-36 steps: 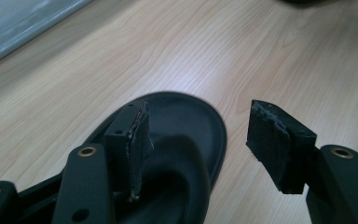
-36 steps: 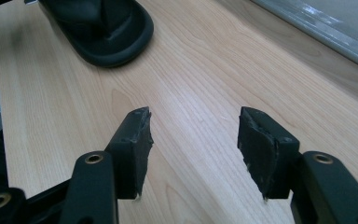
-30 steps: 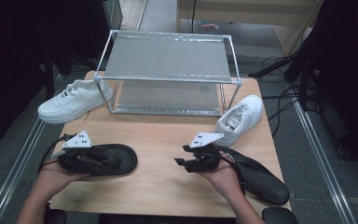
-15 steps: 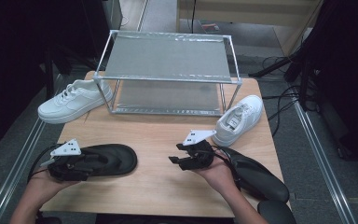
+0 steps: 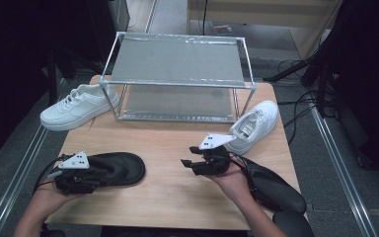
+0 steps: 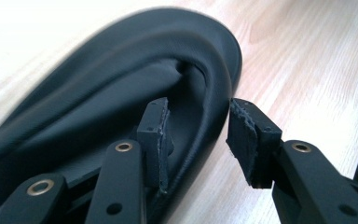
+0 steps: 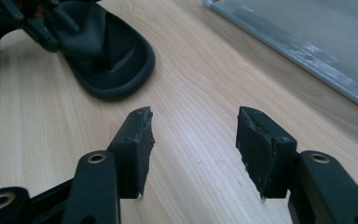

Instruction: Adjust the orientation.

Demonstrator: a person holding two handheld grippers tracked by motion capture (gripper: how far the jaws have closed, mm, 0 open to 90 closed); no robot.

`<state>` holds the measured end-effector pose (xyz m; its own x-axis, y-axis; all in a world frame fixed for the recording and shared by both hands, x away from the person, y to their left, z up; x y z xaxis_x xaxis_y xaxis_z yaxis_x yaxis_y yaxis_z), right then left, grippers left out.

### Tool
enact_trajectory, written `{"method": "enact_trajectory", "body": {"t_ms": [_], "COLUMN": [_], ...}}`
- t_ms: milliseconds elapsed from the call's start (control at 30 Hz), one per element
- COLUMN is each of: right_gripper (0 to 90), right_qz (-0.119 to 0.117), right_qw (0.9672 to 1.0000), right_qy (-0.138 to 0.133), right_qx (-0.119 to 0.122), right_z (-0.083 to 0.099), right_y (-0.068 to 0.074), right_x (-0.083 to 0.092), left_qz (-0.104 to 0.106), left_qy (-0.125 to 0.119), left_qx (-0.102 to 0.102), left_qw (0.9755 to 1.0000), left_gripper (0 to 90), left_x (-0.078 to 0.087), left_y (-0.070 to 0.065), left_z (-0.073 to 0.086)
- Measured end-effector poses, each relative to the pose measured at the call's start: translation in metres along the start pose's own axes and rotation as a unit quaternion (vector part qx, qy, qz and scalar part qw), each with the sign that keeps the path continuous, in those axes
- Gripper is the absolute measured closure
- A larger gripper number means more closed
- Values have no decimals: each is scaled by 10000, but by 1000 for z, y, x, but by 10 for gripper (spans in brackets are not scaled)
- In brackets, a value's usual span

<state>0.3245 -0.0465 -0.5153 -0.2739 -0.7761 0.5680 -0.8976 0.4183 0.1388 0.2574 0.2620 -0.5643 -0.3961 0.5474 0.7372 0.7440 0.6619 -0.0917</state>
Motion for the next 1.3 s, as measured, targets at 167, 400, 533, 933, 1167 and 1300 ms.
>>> {"method": "enact_trajectory", "body": {"t_ms": [167, 400, 533, 933, 1167, 1300], "right_gripper": [471, 472, 471, 457, 457, 457], "right_qz": [7, -19, 6, 49, 42, 71], "right_qw": [10000, 10000, 10000, 10000, 9999, 9999], "right_qy": [-38, -32, 4, 22, 48, 84], "right_qx": [-67, -66, -19, -69, -82, -125], "right_z": [0, 0, 0, 1, 3, 6], "right_y": [-4, -3, -3, -5, -3, -5], "right_x": [1, 0, -1, -2, -2, -3], "left_qz": [115, 275, 257, 206, 204, 97], "left_qy": [246, 251, 337, 394, 332, 281], "left_qx": [-42, 94, 267, 677, 1084, 1076], "left_qw": [9996, 9993, 9987, 9967, 9933, 9938], "left_gripper": [613, 657, 657, 719, 732, 737], "left_x": [-11, -13, -14, -7, -5, -4], "left_y": [-3, 0, 1, 0, -3, -2], "left_z": [4, 2, -1, -19, -36, -48]}}
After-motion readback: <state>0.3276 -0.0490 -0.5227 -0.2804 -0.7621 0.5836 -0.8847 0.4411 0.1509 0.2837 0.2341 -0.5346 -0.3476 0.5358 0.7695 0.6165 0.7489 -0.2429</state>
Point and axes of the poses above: each handheld gripper's, and its own axes: x roughly backward along the jaws, z roughly out of its underside, y roughly to its left, the point moved 8 cm from there along -x, roughly forward along the jaws, and after that the axes turned 4 degrees about -z, right-handed, at the moved point
